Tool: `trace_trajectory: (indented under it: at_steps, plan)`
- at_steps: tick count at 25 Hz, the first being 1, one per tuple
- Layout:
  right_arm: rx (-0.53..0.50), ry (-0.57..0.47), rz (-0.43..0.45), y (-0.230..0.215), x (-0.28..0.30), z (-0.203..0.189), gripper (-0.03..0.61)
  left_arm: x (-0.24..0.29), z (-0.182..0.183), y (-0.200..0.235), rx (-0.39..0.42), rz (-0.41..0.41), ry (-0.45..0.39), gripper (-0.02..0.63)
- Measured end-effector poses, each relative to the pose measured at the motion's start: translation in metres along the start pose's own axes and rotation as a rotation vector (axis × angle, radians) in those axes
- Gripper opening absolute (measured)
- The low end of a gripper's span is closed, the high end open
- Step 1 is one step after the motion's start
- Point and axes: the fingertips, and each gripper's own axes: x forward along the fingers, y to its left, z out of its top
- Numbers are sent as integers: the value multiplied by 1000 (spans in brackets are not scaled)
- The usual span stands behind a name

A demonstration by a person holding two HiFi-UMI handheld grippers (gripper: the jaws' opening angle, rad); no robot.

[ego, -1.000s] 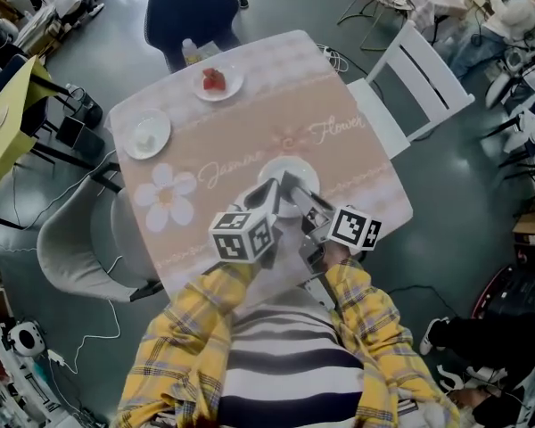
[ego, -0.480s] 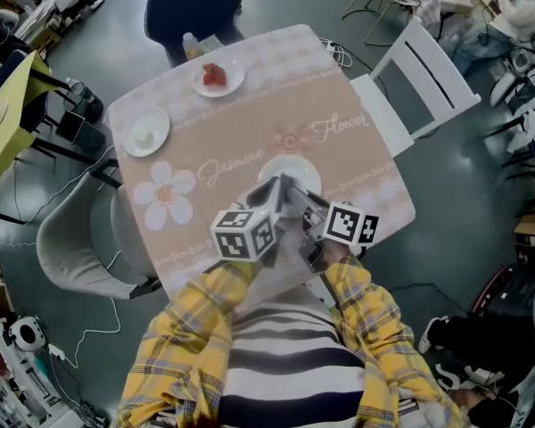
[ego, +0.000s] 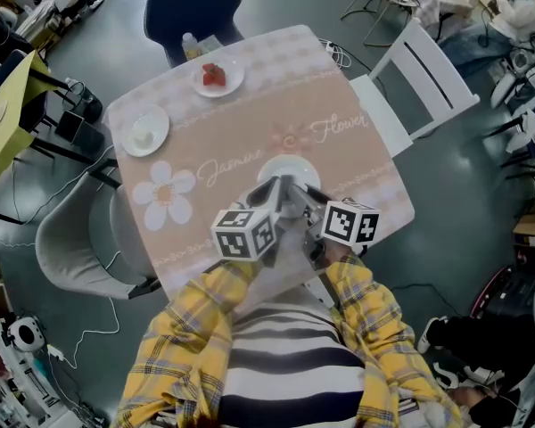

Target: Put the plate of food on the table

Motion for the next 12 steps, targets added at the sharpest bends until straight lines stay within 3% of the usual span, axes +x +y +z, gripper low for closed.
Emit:
trace_trajectory:
  at_steps: [12]
  plan:
    - [-347, 53, -194, -11, -9, 3, 137, -2, 0, -1, 28, 9, 3, -12]
